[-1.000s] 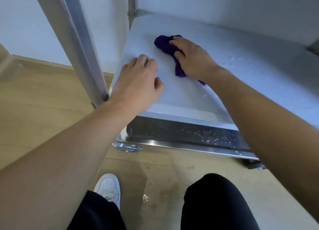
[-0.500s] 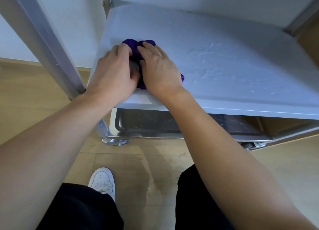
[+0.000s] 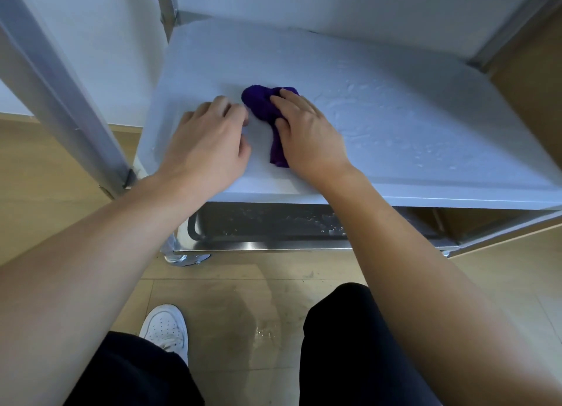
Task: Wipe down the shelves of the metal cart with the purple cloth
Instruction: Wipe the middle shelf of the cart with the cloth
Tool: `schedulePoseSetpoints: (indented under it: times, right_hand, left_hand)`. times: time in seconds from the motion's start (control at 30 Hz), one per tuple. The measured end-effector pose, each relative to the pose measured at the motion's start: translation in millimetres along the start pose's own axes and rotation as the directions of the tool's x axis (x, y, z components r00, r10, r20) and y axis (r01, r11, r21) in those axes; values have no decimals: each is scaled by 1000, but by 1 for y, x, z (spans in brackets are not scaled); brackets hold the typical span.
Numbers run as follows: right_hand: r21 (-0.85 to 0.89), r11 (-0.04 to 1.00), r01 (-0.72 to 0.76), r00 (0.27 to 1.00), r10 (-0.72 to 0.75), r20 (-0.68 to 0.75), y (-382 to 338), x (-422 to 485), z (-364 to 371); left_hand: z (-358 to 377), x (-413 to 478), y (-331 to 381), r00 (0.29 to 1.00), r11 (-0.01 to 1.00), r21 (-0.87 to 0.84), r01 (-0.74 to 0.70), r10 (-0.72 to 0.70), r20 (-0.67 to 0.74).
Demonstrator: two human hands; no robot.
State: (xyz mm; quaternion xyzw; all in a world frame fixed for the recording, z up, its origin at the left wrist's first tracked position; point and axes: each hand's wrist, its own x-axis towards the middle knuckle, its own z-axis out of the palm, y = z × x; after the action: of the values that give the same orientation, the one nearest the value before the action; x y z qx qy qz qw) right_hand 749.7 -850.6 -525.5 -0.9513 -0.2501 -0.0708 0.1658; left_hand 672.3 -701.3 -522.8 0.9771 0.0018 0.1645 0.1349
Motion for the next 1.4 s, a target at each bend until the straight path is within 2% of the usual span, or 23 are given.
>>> schedulePoseSetpoints:
  times: [0.37,0.53,0.73,0.87,0.97,1.07,1.17,1.27,1.33,1.4]
  right_hand:
    - [-13,987,-161,986,161,-37,85,-11,-31]
    - [-26,981,-195,980,193,-46,98,-4,-32]
    - [-42,986,-164,985,161,-60,82,4,-22]
    - [-48,998,-29,998,27,-50,42,3,-8]
    - [7,1000,23,999,-22,-50,22,-2,-1]
    - [119,993,8,999,-4,-32,33,-5,-7]
    - [126,991,-50,997,56,-45,64,-10,-21]
    - [50,974,-219,972,223,-75,97,-9,-40]
    - [33,950,-309,945,311,-103,106,-6,-44]
    - [26,944,-330,934,331,-135,97,-2,-38]
  left_hand:
    - [10,3,0,1000,999,-40,14,-14,-9]
    - [11,1,1,1000,999,-39,17,-18,-20]
    - [12,3,2,1000,999,-29,21,-21,-20]
    - [12,3,3,1000,999,-28,23,-24,-19]
    - [11,4,2,1000,999,-33,17,-17,-20]
    - [10,3,2,1000,999,-36,8,-9,-24]
    - [10,2,1,1000,999,-45,10,-11,-21]
    - [11,1,1,1000,999,-50,15,-16,-23]
    - [12,1,3,1000,999,-40,11,-12,-27]
    - [12,1,4,999,999,-30,16,-17,-29]
